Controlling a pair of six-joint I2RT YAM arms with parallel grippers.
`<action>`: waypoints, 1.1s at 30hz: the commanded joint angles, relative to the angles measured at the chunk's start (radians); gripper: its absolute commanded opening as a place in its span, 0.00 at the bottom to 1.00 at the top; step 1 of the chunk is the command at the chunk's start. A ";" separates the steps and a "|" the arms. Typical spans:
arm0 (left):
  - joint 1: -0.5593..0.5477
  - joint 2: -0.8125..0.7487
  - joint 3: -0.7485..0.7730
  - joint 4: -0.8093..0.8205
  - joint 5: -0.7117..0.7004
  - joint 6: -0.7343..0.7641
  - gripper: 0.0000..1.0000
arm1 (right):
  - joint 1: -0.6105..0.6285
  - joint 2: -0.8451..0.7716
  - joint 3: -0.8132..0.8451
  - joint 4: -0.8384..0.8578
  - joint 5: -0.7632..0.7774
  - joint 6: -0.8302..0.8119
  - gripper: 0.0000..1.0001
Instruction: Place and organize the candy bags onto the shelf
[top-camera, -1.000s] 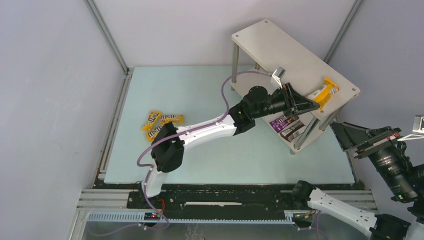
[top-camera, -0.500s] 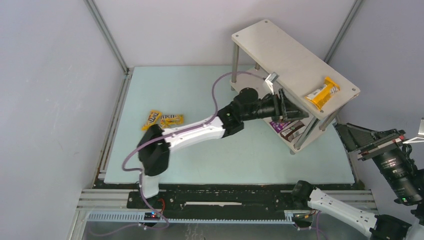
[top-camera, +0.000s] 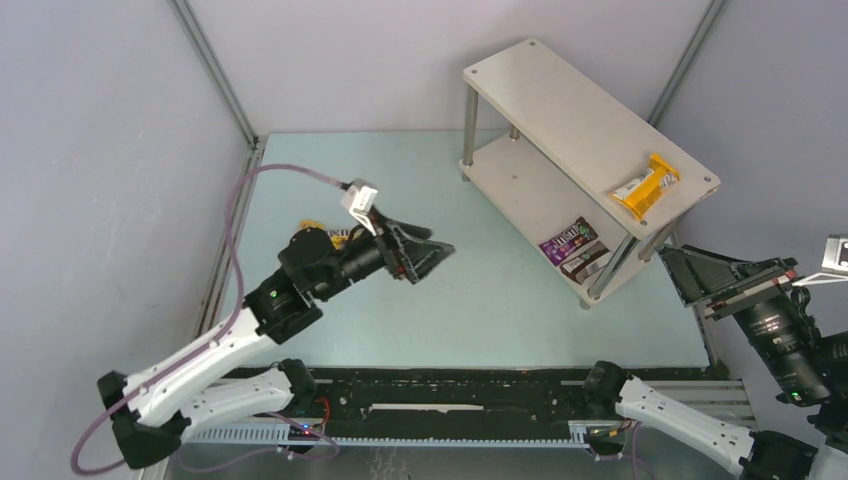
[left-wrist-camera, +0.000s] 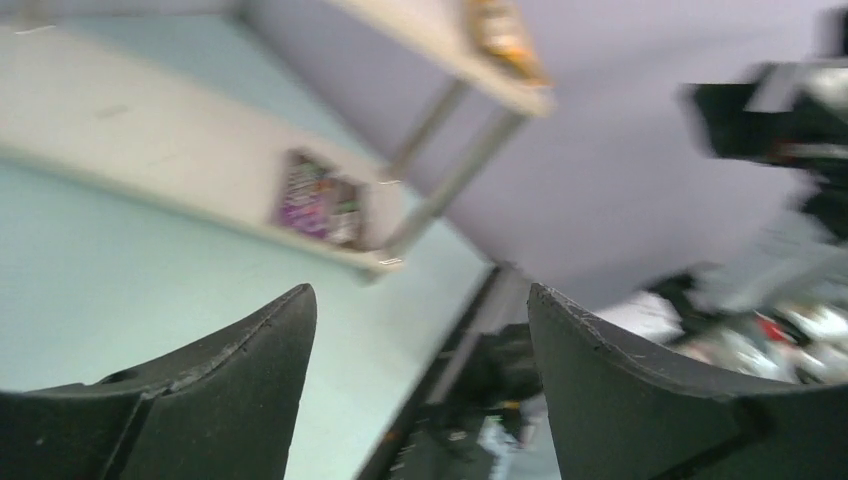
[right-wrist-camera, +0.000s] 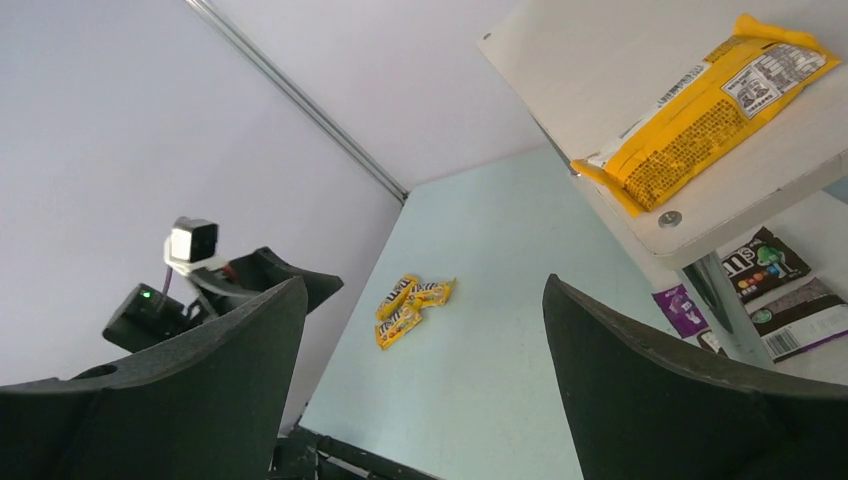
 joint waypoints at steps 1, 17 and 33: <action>0.145 -0.113 -0.153 -0.333 -0.313 0.030 0.83 | 0.004 0.012 -0.037 0.055 -0.013 -0.021 0.97; 0.826 -0.368 -0.491 -0.426 -0.753 -0.412 1.00 | 0.007 0.019 -0.090 0.064 -0.035 0.000 0.97; 1.214 0.069 -0.477 -0.256 -0.435 -0.459 1.00 | 0.008 -0.016 -0.107 0.054 -0.032 0.004 0.96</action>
